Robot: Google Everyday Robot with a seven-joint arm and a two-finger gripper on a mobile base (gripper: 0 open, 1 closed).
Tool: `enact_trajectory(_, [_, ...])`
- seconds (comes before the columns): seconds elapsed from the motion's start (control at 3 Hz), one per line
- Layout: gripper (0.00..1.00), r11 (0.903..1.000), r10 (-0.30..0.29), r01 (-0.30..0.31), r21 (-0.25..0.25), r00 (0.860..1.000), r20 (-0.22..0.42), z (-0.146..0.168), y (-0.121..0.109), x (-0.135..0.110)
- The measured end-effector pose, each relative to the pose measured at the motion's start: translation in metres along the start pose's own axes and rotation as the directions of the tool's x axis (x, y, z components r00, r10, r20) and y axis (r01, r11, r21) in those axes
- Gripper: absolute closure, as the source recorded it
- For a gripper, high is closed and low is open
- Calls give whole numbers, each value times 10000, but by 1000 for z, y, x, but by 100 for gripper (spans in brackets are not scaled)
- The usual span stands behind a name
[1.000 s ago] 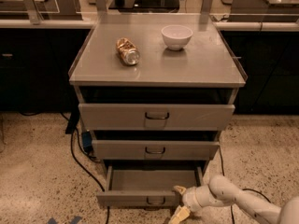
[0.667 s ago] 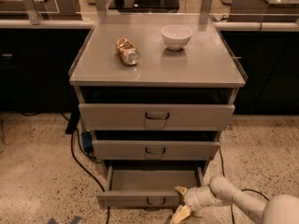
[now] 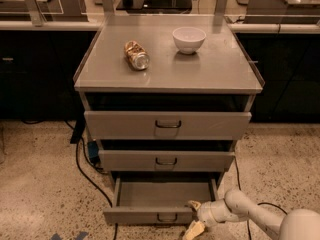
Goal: Open bottom drawer
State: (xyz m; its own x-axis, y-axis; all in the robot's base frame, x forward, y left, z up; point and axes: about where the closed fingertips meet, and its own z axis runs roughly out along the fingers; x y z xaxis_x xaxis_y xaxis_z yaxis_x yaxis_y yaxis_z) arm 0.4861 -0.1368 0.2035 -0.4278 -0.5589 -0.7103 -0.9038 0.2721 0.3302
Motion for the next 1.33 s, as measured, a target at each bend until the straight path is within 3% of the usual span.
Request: enact_trajectory(1.33, [0,9978,619,-616,-244,9980,98,-3,19,7])
